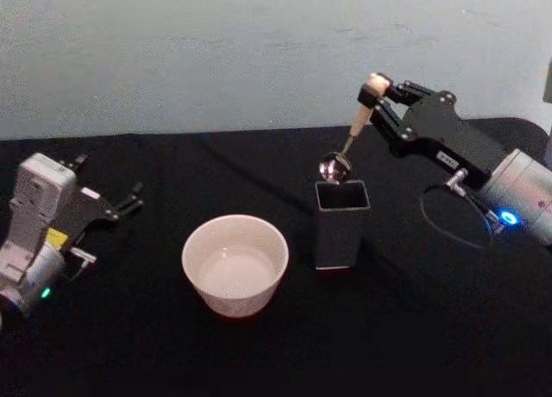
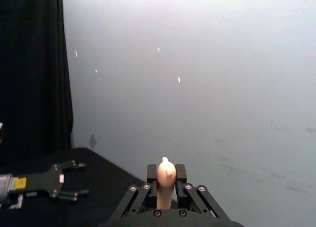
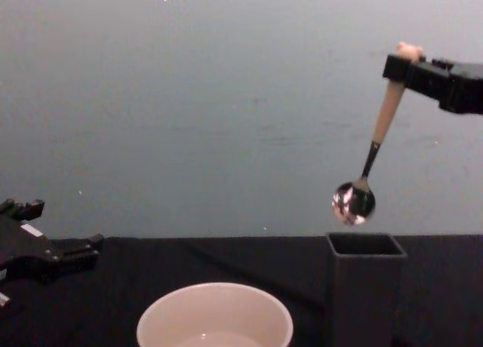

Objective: Pick up the stirring spoon with one hand, stir inside the cup, then place it back in its original position.

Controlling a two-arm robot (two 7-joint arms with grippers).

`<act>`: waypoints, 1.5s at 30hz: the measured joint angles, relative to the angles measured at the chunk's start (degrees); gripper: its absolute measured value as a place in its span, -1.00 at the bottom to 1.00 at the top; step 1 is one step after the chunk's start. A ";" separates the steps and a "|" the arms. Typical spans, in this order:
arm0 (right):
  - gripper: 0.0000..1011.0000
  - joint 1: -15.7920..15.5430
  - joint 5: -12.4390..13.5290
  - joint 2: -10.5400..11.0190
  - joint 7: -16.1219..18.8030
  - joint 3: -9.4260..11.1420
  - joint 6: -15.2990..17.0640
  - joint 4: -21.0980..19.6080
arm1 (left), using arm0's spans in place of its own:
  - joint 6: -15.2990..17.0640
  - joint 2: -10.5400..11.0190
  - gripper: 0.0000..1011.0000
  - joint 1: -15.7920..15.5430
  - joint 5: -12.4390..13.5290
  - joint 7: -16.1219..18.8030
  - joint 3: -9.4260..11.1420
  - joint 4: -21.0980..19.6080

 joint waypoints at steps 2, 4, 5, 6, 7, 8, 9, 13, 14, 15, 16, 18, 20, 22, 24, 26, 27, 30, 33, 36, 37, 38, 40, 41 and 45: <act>-0.58 0.40 0.08 -0.12 0.20 -0.06 -0.24 -0.12 | 0.00 0.00 0.98 0.01 0.00 0.00 0.00 0.00; -0.58 0.68 0.08 -0.25 0.28 -0.29 -0.32 -0.12 | 0.00 0.00 0.98 0.00 0.00 0.00 0.00 0.00; -0.58 0.84 0.08 -0.34 0.31 -0.45 -0.34 -0.12 | 0.00 0.00 0.98 0.00 0.00 0.00 0.00 0.00; -0.58 1.21 0.07 -0.57 0.42 -0.84 -0.35 -0.05 | 0.00 0.00 0.98 0.00 0.00 0.00 0.00 0.00; -0.58 1.40 0.06 -0.67 0.52 -1.04 -0.35 0.04 | 0.00 0.00 0.98 0.01 0.00 0.00 0.00 0.00; -0.58 1.60 0.05 -0.80 0.61 -1.28 -0.36 0.14 | 0.00 0.00 0.98 0.00 0.00 0.00 0.00 0.00; -0.58 1.76 0.04 -0.91 0.69 -1.51 -0.35 0.20 | 0.00 0.00 0.98 0.00 0.00 0.00 0.00 0.00; -0.58 3.08 -0.09 -2.02 1.43 -3.57 -0.18 0.78 | 0.00 0.00 0.98 0.01 0.00 0.00 0.00 0.00; -0.58 3.30 -0.14 -2.24 1.56 -3.95 -0.08 0.91 | 0.00 0.00 0.98 0.00 0.00 0.00 0.00 0.00; -0.58 3.47 -0.21 -2.43 1.63 -4.39 0.01 1.03 | 0.00 0.00 0.98 0.00 0.00 0.00 0.00 0.00; -0.58 3.90 -0.40 -2.92 1.70 -5.25 0.25 1.34 | 0.00 0.00 0.98 0.01 0.01 0.00 0.00 0.00; -0.58 4.27 -0.69 -3.35 1.73 -6.08 0.48 1.66 | 0.00 0.00 0.98 0.00 0.00 0.00 0.00 0.00; -0.58 4.62 -1.26 -3.99 1.82 -7.43 0.71 2.28 | 0.00 0.00 0.98 0.00 0.00 0.00 0.00 0.00; -0.58 4.77 -1.68 -4.37 1.87 -8.28 0.73 2.73 | 0.00 0.00 0.98 0.00 0.00 0.00 0.00 0.00; -0.58 4.91 -2.35 -4.92 2.09 -9.46 0.61 3.50 | 0.00 0.00 0.98 0.00 0.00 0.00 0.00 0.00; -0.58 5.02 -2.95 -5.44 2.40 -10.46 0.14 4.38 | 0.00 0.00 0.98 0.00 0.00 0.00 0.00 0.00; -0.58 5.05 -3.24 -5.64 2.53 -10.85 -0.15 4.84 | 0.00 0.00 0.98 0.00 0.00 0.00 0.00 0.00; -0.58 5.19 -4.79 -6.44 2.90 -12.13 -1.46 6.75 | 0.00 0.00 0.98 0.01 0.00 0.00 0.00 0.00; -0.58 5.38 -6.16 -7.26 3.08 -13.07 -2.95 8.80 | 0.00 0.00 0.98 0.01 0.00 0.00 0.00 0.00; -0.58 5.58 -7.54 -8.24 3.31 -13.71 -4.53 11.03 | 0.00 0.00 0.98 0.00 0.00 0.00 0.00 0.00; -0.58 5.65 -7.79 -8.49 3.41 -13.82 -4.94 11.61 | 0.00 0.00 0.98 0.00 0.00 0.00 0.00 0.00; -0.58 5.71 -8.07 -8.68 3.53 -13.92 -5.36 12.16 | 0.00 0.00 0.98 0.00 0.00 0.00 0.00 0.00; -0.58 5.88 -8.90 -9.39 3.94 -14.22 -6.61 13.72 | 0.00 0.00 0.98 0.00 0.00 0.00 0.00 0.00; -0.58 5.94 -9.32 -9.75 4.21 -14.37 -7.25 14.65 | 0.00 0.00 0.98 0.00 0.00 0.00 0.00 0.00; -0.58 6.01 -10.26 -10.48 4.40 -14.66 -8.21 16.15 | 0.00 0.00 0.98 0.00 0.00 0.00 0.00 0.00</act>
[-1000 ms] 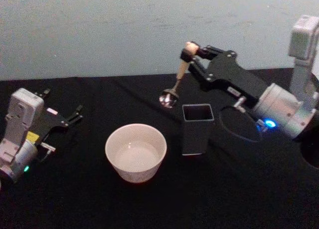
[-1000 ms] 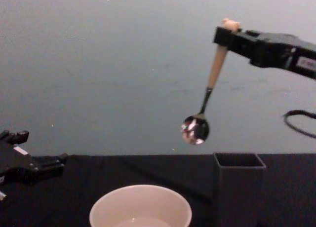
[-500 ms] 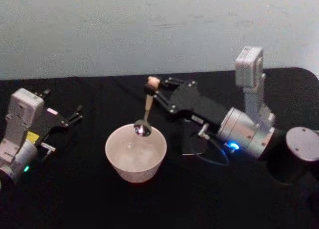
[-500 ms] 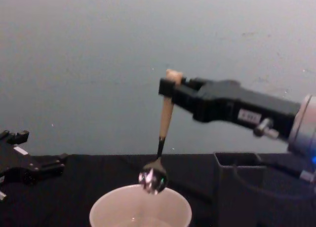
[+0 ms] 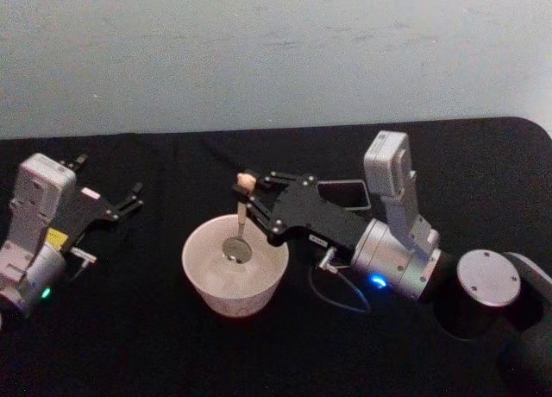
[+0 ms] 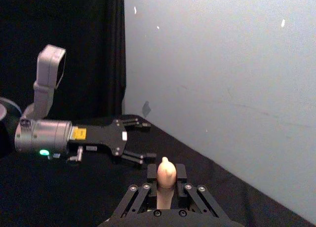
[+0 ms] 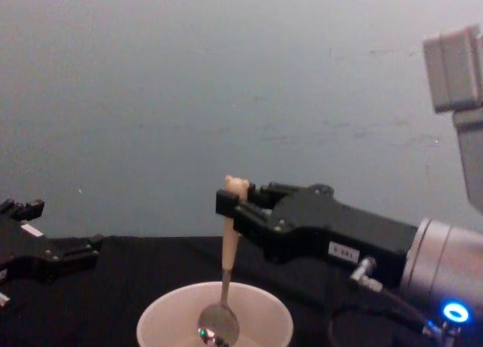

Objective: Pick up the stirring spoon with one hand, stir inside the cup, then place it back in its original position.

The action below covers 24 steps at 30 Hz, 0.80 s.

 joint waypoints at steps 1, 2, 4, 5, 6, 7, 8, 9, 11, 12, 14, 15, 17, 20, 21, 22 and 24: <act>-0.58 0.04 -0.52 -0.31 0.02 -0.12 -0.39 0.74 | 0.00 0.00 0.98 0.00 0.00 0.00 0.00 0.00; -0.58 0.06 -0.78 -0.45 0.03 -0.15 -0.58 1.03 | 0.00 0.00 0.98 0.00 0.00 0.00 0.00 0.00; -0.58 0.06 -1.24 -0.76 0.03 -0.20 -0.91 1.61 | 0.00 0.00 0.98 0.00 0.00 0.00 0.00 0.00; -0.58 0.07 -1.81 -1.03 0.00 -0.26 -1.21 2.20 | 0.00 0.00 0.98 0.00 0.00 0.00 0.00 0.00; -0.58 0.07 -2.07 -1.15 -0.03 -0.27 -1.32 2.45 | 0.00 0.00 0.98 0.00 0.00 0.00 0.00 0.00; -0.58 0.07 -2.28 -1.28 -0.06 -0.28 -1.41 2.67 | 0.00 0.00 0.98 0.00 0.00 0.00 0.00 0.01; -0.58 0.07 -2.45 -1.36 -0.08 -0.28 -1.48 2.81 | 0.00 0.00 0.98 0.00 0.00 0.00 0.00 0.00; -0.58 0.09 -2.82 -1.57 -0.11 -0.28 -1.58 3.16 | 0.00 0.00 0.98 0.00 0.00 0.00 0.00 0.00; -0.58 0.12 -3.31 -1.80 -0.13 -0.21 -1.75 3.62 | 0.00 0.00 0.98 0.00 0.00 0.00 0.00 0.00; -0.58 0.12 -3.44 -1.87 -0.14 -0.18 -1.81 3.74 | 0.00 0.00 0.98 0.00 0.00 0.00 0.00 0.00; -0.58 0.12 -3.76 -2.04 -0.16 -0.08 -1.94 4.06 | 0.00 0.00 0.98 0.00 0.00 0.00 0.00 0.00; -0.58 0.12 -3.85 -2.10 -0.17 -0.04 -1.96 4.14 | 0.00 0.00 0.98 0.00 0.00 0.00 0.00 0.00; -0.58 0.12 -4.06 -2.27 -0.20 0.13 -2.03 4.32 | 0.00 0.00 0.98 0.00 0.00 0.01 0.00 0.00; -0.58 0.10 -4.29 -2.45 -0.25 0.35 -2.15 4.38 | 0.00 0.00 0.98 0.00 0.00 0.00 0.00 0.00; -0.58 0.08 -4.35 -2.51 -0.30 0.41 -2.18 4.41 | 0.00 0.00 0.98 0.00 0.00 0.00 0.00 0.00; -0.58 0.08 -4.40 -2.58 -0.36 0.48 -2.21 4.45 | 0.00 0.00 0.98 0.00 0.00 0.00 0.00 0.00; -0.58 0.08 -4.51 -2.69 -0.50 0.70 -2.28 4.53 | 0.00 0.00 0.98 0.00 0.00 0.00 0.00 0.00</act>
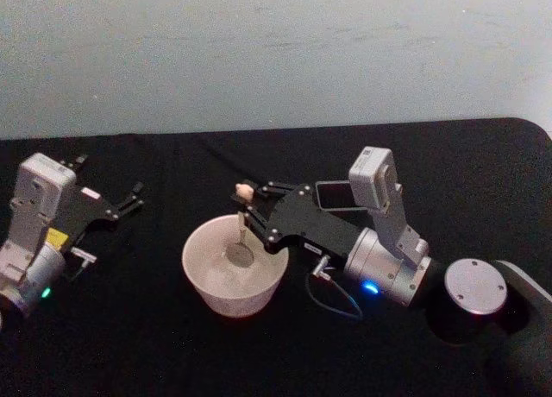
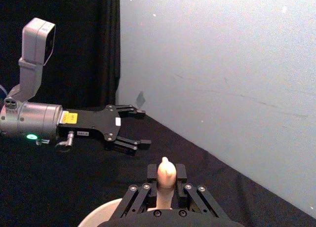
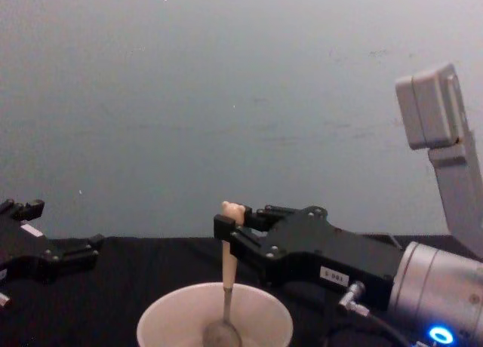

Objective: Pick up the stirring spoon with one hand, stir inside the cup, then place it back in its original position.

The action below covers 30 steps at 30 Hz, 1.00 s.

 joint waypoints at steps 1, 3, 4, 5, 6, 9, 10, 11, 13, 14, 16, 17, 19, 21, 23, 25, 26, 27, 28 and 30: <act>-0.58 0.00 -0.05 -0.02 -0.03 0.06 -0.03 0.03 | 0.00 0.00 0.98 0.00 0.00 0.00 0.00 0.00; -0.58 -0.03 -0.23 -0.07 -0.20 0.30 -0.08 0.14 | 0.00 0.00 0.98 0.00 0.00 0.00 0.00 0.00; -0.58 -0.07 -0.29 -0.07 -0.28 0.41 -0.07 0.14 | 0.00 0.00 0.98 0.00 0.00 0.00 0.00 0.00; -0.58 -0.20 -0.34 -0.03 -0.40 0.64 -0.08 0.12 | 0.00 0.00 0.98 0.00 0.00 0.00 0.00 0.00; -0.58 -0.32 -0.34 0.06 -0.43 0.77 -0.07 -0.01 | 0.00 0.00 0.98 0.00 0.00 0.00 0.00 0.00; -0.58 -1.08 -0.25 0.70 -0.50 1.44 0.19 -1.03 | 0.00 0.00 0.98 0.00 0.00 0.00 0.00 0.00; -0.58 -1.24 -0.17 0.83 -0.50 1.56 0.26 -1.26 | 0.00 0.00 0.98 0.00 0.00 0.00 0.00 0.00; -0.58 -1.53 -0.03 1.07 -0.50 1.75 0.38 -1.68 | 0.00 0.00 0.98 0.00 0.00 0.00 0.00 0.00; -0.58 -2.47 0.49 1.76 -0.45 2.19 0.74 -3.05 | 0.00 0.00 0.98 0.00 0.00 0.00 0.00 0.00; -0.58 -2.77 0.65 1.97 -0.42 2.31 0.83 -3.50 | 0.00 0.00 0.98 0.00 0.00 0.00 0.00 0.00; -0.58 -3.92 1.33 2.79 -0.09 2.65 1.20 -5.25 | 0.00 0.00 0.98 0.00 0.00 0.00 0.00 0.00; -0.58 -4.31 1.53 3.05 0.04 2.72 1.28 -5.86 | 0.00 0.00 0.98 0.00 0.00 0.00 0.00 0.00; -0.58 -5.44 2.22 3.75 0.57 2.77 1.56 -7.61 | 0.00 0.00 0.98 0.00 0.00 0.00 0.00 0.00; -0.58 -6.11 2.61 4.20 0.96 2.73 1.68 -8.64 | 0.00 0.00 0.98 0.00 0.00 0.00 0.00 0.00; -0.58 -6.91 3.06 4.72 1.67 2.38 1.80 -9.96 | 0.00 0.00 0.98 0.00 0.00 0.00 0.00 0.00; -0.58 -7.46 3.34 5.04 2.30 1.80 1.87 -10.82 | 0.00 0.00 0.98 0.00 0.00 0.00 0.00 0.00; -0.58 -7.54 3.37 5.06 2.42 1.60 1.87 -10.98 | 0.00 0.00 0.98 0.00 0.00 0.00 0.00 0.00; -0.58 -7.61 3.39 5.07 2.55 1.37 1.87 -11.14 | 0.00 0.00 0.98 0.00 0.00 0.00 0.00 0.00; -0.58 -7.65 3.39 4.99 2.67 0.92 1.88 -11.26 | 0.00 0.00 0.98 0.00 0.00 0.00 0.00 0.00; -0.58 -7.38 3.26 4.55 2.68 0.28 1.83 -11.13 | 0.00 0.00 0.98 0.00 0.00 0.00 0.00 0.00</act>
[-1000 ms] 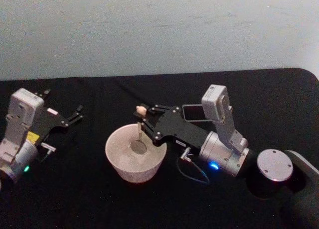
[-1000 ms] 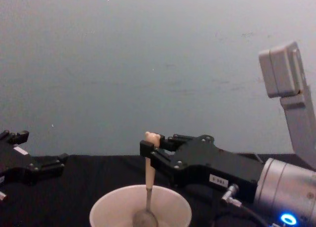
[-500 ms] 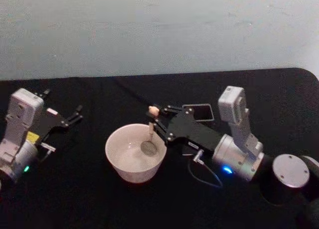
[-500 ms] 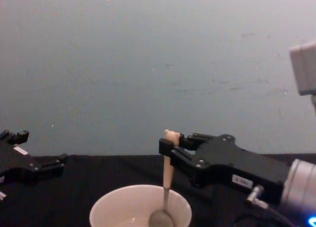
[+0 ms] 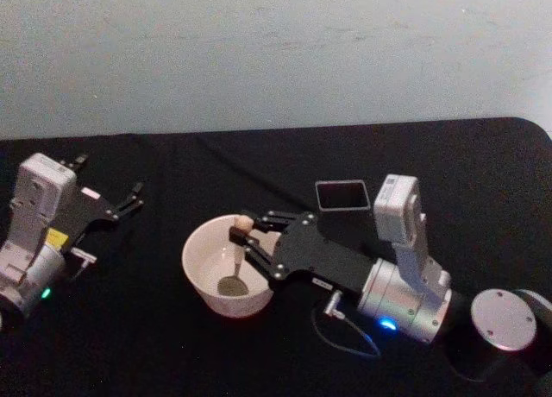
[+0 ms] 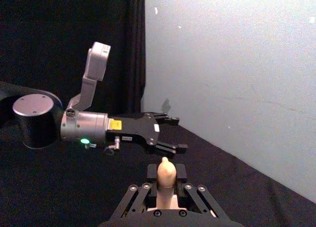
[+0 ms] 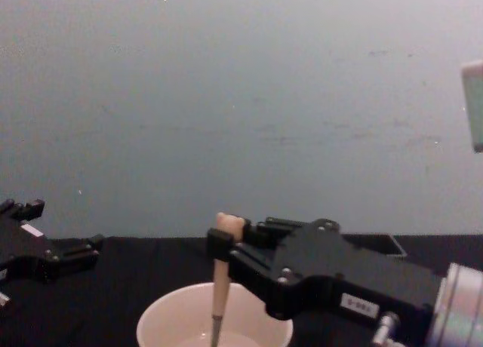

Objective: Pick up the stirring spoon with one hand, stir inside the cup, then place it back in its original position.

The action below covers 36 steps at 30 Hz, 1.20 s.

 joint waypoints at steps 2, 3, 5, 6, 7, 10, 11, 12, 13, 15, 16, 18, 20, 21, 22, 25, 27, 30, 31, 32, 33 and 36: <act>-0.58 0.34 -0.16 -0.34 -0.01 -0.33 -0.12 0.39 | 0.00 0.00 0.98 0.00 0.00 0.00 0.00 0.00; -0.58 0.59 -0.33 -0.58 -0.04 -0.48 -0.22 0.67 | 0.00 0.00 0.98 0.00 0.00 0.00 0.00 0.00; -0.58 1.36 -0.81 -1.37 -0.36 -0.86 -0.59 1.61 | 0.00 0.00 0.98 0.00 0.00 0.00 0.00 0.00; -0.58 1.65 -1.04 -1.65 -0.53 -0.97 -0.72 2.04 | 0.00 0.00 0.98 0.00 0.00 0.00 0.00 0.00; -0.58 2.24 -1.44 -2.21 -0.88 -1.16 -0.94 2.95 | 0.00 0.00 0.98 0.00 0.00 0.00 0.00 0.00; -0.58 3.17 -2.09 -3.10 -1.50 -1.31 -1.29 4.33 | 0.00 0.00 0.98 0.01 0.00 0.00 0.00 0.00; -0.58 3.73 -2.50 -3.60 -1.95 -1.32 -1.48 5.32 | 0.00 0.00 0.98 0.00 0.00 0.00 0.00 0.00; -0.58 4.01 -2.69 -3.84 -2.22 -1.32 -1.57 5.74 | 0.00 0.00 0.98 0.00 0.00 0.00 0.00 0.00; -0.58 4.28 -2.87 -4.09 -2.46 -1.27 -1.64 6.20 | 0.00 0.00 0.98 0.00 0.00 0.00 0.00 0.00; -0.58 4.87 -3.34 -4.67 -3.20 -1.03 -1.71 7.31 | 0.00 0.00 0.98 0.00 0.00 0.00 0.00 0.00; -0.58 5.03 -3.44 -4.84 -3.38 -0.89 -1.74 7.60 | 0.00 0.00 0.98 0.00 0.00 0.00 0.00 0.00; -0.58 5.33 -3.64 -5.11 -3.73 -0.63 -1.79 8.12 | 0.00 0.00 0.98 0.00 0.00 0.00 0.00 0.00; -0.58 5.61 -3.83 -5.38 -4.11 -0.25 -1.83 8.70 | 0.00 0.00 0.98 0.00 0.00 0.00 0.00 0.00; -0.58 5.68 -3.88 -5.43 -4.20 -0.13 -1.85 8.86 | 0.00 0.00 0.98 0.00 0.00 0.00 0.00 0.00; -0.58 5.75 -3.98 -5.48 -4.37 0.07 -1.87 9.08 | 0.00 0.00 0.98 0.00 0.00 0.00 0.00 0.00; -0.58 5.77 -4.23 -5.50 -4.57 0.42 -1.86 9.32 | 0.00 0.00 0.98 0.00 0.00 0.00 0.00 0.00; -0.58 5.75 -4.40 -5.47 -4.64 0.61 -1.82 9.41 | 0.00 0.00 0.98 0.00 0.00 0.00 0.00 0.00; -0.58 5.67 -4.53 -5.40 -4.65 0.77 -1.74 9.45 | 0.00 0.00 0.98 0.00 0.00 0.00 0.00 0.00; -0.58 5.60 -4.58 -5.36 -4.65 0.87 -1.68 9.46 | 0.00 0.00 0.98 0.00 0.00 0.00 0.00 0.00; -0.58 5.59 -4.61 -5.35 -4.65 0.92 -1.66 9.46 | 0.00 0.00 0.98 0.00 0.00 0.00 0.00 0.00; -0.58 5.55 -4.67 -5.35 -4.65 1.01 -1.62 9.46 | 0.00 0.00 0.98 0.00 0.00 0.00 0.00 0.00; -0.58 5.48 -4.73 -5.31 -4.71 1.20 -1.55 9.41 | 0.00 0.00 0.98 0.00 0.00 0.00 0.00 0.00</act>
